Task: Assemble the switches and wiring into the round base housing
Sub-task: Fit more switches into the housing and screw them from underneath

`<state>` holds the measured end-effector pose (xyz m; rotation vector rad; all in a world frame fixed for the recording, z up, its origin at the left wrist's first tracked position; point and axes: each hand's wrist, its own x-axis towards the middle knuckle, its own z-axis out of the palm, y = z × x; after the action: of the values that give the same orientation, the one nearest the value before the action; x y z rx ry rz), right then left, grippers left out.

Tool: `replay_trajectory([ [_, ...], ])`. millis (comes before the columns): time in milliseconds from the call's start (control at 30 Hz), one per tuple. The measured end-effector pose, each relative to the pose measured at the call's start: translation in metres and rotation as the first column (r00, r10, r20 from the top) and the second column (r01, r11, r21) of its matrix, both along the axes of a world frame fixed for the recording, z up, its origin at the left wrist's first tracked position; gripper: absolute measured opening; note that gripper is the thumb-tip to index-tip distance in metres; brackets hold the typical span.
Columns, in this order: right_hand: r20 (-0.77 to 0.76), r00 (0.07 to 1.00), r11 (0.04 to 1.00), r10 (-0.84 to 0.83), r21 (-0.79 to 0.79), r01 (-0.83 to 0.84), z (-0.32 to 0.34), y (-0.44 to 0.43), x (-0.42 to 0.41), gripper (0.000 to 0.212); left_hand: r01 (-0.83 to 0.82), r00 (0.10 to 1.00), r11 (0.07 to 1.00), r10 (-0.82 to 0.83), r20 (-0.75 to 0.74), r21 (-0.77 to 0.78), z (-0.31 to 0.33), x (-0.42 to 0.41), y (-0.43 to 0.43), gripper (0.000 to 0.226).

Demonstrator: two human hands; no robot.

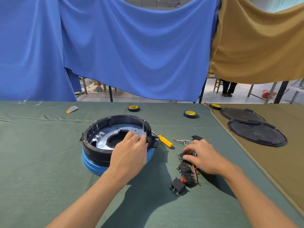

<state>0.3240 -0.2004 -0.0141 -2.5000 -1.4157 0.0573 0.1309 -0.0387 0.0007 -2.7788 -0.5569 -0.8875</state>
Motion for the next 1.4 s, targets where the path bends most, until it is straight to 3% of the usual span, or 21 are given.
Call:
replay_trajectory([
  [100,-0.036,0.999,0.999,0.02,0.051,-0.019,-0.003,-0.002,-0.003,0.013,-0.005,1.0,1.0,0.005,0.001,-0.018,-0.002,0.003,-0.001,0.015],
  [200,-0.074,0.997,0.981,0.028,0.194,-0.013,0.0,-0.004,-0.009,0.018,-0.024,0.999,0.999,0.023,-0.031,-0.027,-0.007,0.009,-0.001,0.023],
  [333,-0.218,0.976,0.851,0.023,0.517,0.095,0.013,0.0,-0.023,0.022,-0.079,0.987,0.996,0.072,-0.14,-0.042,-0.005,0.019,-0.006,0.015],
  [467,-0.302,0.946,0.781,0.116,0.616,0.101,0.025,0.011,-0.042,0.023,-0.029,0.981,0.998,0.017,-0.192,-0.061,0.006,0.018,-0.007,0.019],
  [633,-0.243,0.954,0.739,0.178,0.673,0.034,0.033,0.024,-0.063,0.03,0.015,0.998,0.952,-0.035,-0.061,-0.305,0.017,0.0,0.017,0.031],
  [900,-0.126,0.972,0.759,0.201,0.647,-0.073,0.038,0.047,-0.088,0.022,-0.161,0.976,0.898,0.206,0.069,-0.411,0.015,-0.048,0.089,0.031],
  [1033,-0.191,0.974,0.689,0.126,0.723,0.053,0.03,0.065,-0.103,0.024,-0.198,0.962,0.834,0.266,0.061,-0.515,0.006,-0.06,0.117,0.041],
  [1133,-0.264,0.964,0.667,-0.032,0.713,0.217,0.016,0.087,-0.113,0.016,-0.065,0.972,0.625,0.217,0.093,-0.778,0.001,-0.06,0.119,0.048],
  [1200,-0.264,0.959,0.652,-0.105,0.71,0.266,0.009,0.099,-0.115,0.016,0.02,0.961,0.55,0.22,0.168,-0.835,-0.003,-0.059,0.114,0.049],
  [1300,-0.233,0.96,0.632,-0.153,0.725,0.276,0.005,0.113,-0.11,0.019,0.072,0.93,0.552,0.263,0.255,-0.831,-0.006,-0.061,0.099,0.045],
  [1400,-0.233,0.957,0.639,-0.175,0.712,0.29,0.01,0.123,-0.101,0.022,-0.016,0.876,0.576,0.402,0.266,-0.817,-0.01,-0.06,0.076,0.048],
])
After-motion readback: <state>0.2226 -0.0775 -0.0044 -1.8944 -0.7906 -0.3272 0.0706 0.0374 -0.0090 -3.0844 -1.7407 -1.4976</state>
